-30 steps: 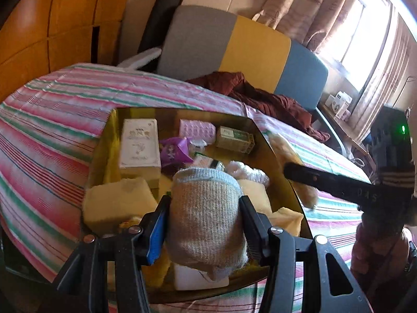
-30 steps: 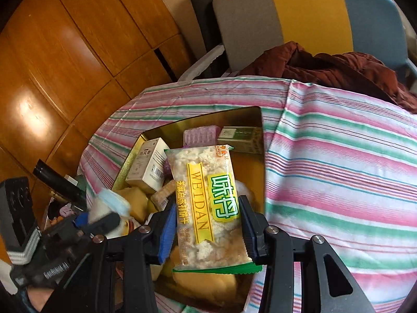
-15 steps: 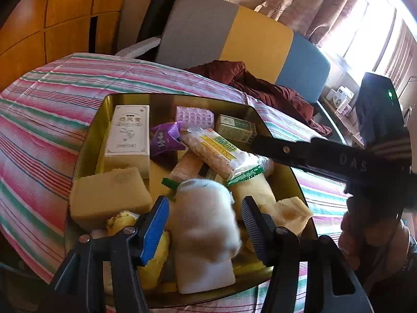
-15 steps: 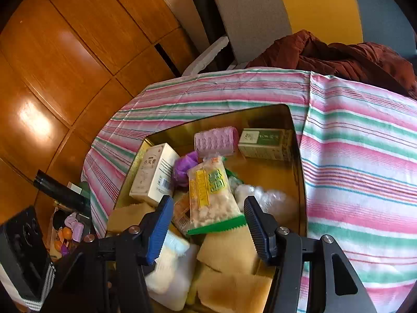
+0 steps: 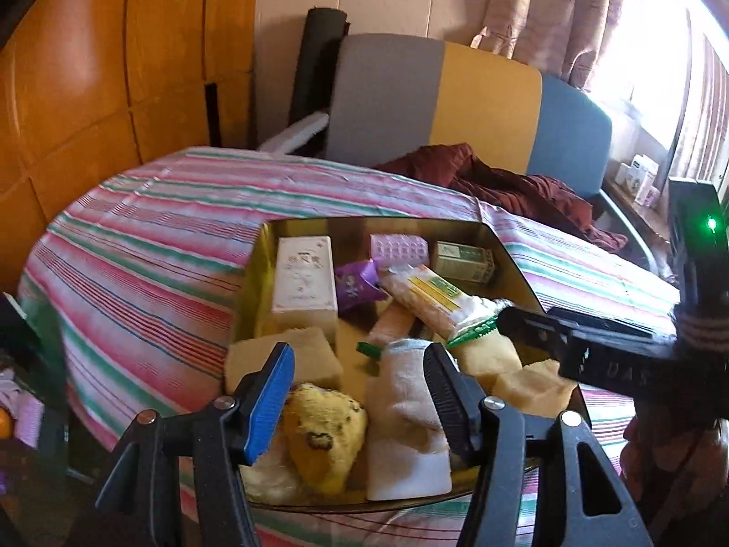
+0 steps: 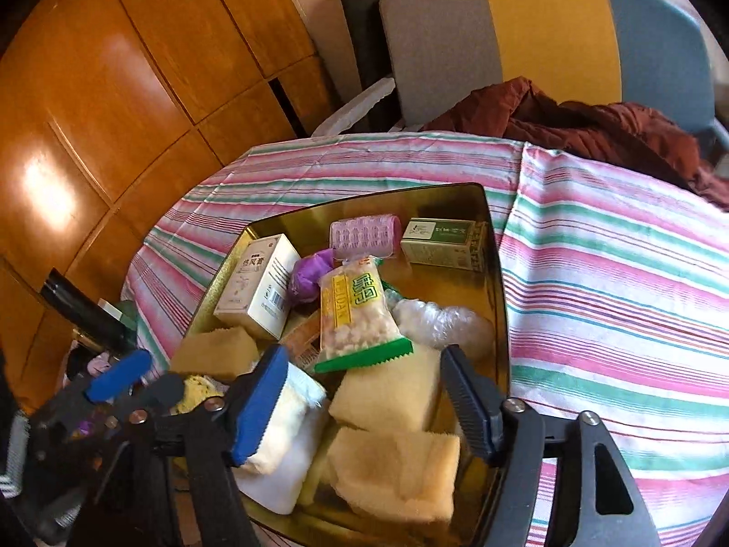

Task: Organize objects

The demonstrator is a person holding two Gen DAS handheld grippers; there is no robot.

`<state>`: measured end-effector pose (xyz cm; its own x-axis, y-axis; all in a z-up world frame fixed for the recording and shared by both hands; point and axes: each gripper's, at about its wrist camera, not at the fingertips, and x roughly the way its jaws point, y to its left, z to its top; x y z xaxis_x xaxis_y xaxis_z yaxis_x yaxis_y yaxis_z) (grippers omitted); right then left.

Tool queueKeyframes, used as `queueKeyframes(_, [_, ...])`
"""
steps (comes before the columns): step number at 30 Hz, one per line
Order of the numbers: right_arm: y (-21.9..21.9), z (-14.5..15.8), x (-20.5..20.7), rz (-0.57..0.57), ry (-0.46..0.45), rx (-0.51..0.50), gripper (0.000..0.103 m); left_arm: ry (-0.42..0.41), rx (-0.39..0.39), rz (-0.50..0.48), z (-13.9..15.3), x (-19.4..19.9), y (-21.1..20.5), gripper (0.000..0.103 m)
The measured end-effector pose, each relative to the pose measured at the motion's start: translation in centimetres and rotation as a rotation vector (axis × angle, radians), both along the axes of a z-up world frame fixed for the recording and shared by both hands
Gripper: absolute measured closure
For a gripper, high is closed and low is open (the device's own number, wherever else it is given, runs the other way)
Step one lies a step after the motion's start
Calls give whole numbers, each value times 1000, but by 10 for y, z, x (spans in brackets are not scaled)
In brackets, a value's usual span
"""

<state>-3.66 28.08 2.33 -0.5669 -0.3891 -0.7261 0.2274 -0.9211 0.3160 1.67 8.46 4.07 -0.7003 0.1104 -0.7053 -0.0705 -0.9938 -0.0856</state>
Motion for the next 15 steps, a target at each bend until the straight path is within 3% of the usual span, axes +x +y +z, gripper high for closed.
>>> queueKeyframes(15, [2, 8, 57, -47, 131, 114, 24, 88, -66, 102, 23, 27, 7, 34])
